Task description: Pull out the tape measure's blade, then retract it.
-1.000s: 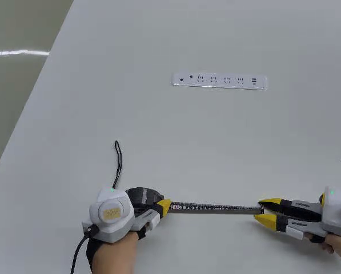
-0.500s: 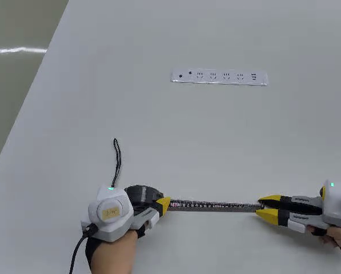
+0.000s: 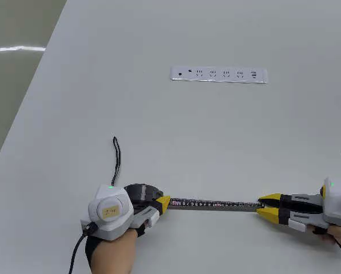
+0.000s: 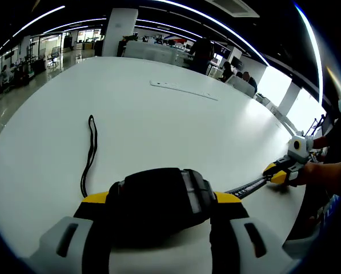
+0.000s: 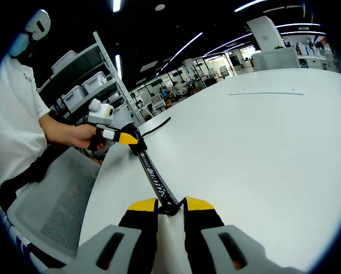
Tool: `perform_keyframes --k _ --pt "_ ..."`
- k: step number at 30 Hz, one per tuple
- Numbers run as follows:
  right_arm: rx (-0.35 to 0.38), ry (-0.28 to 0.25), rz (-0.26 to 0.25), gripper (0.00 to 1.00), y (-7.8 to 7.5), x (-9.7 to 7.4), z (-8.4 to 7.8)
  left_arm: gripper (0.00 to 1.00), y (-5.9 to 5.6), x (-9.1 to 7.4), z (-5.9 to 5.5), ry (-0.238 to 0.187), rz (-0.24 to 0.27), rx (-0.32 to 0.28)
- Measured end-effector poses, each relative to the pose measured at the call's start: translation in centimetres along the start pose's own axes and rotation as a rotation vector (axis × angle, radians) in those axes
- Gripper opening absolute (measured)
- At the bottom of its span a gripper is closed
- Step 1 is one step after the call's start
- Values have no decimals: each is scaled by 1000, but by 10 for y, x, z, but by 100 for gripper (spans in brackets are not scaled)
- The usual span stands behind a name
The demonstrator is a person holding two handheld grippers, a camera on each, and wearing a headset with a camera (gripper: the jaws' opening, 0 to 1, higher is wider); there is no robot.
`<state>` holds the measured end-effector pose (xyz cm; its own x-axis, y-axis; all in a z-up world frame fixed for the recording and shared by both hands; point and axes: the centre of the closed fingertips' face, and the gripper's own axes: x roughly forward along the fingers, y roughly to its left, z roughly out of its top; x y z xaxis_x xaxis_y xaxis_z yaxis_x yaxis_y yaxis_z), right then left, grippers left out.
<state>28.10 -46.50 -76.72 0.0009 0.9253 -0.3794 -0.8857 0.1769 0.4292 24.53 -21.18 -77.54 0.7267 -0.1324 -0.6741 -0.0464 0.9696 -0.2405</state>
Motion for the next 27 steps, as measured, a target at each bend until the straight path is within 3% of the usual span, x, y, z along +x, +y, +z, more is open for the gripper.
perform_keyframes --k 12,27 --pt "-183 -15 -61 15 0 -2 -2 67 0 0 0 1 -2 5" --pt "-274 -12 -106 13 0 -5 -8 67 0 0 0 2 -3 17"
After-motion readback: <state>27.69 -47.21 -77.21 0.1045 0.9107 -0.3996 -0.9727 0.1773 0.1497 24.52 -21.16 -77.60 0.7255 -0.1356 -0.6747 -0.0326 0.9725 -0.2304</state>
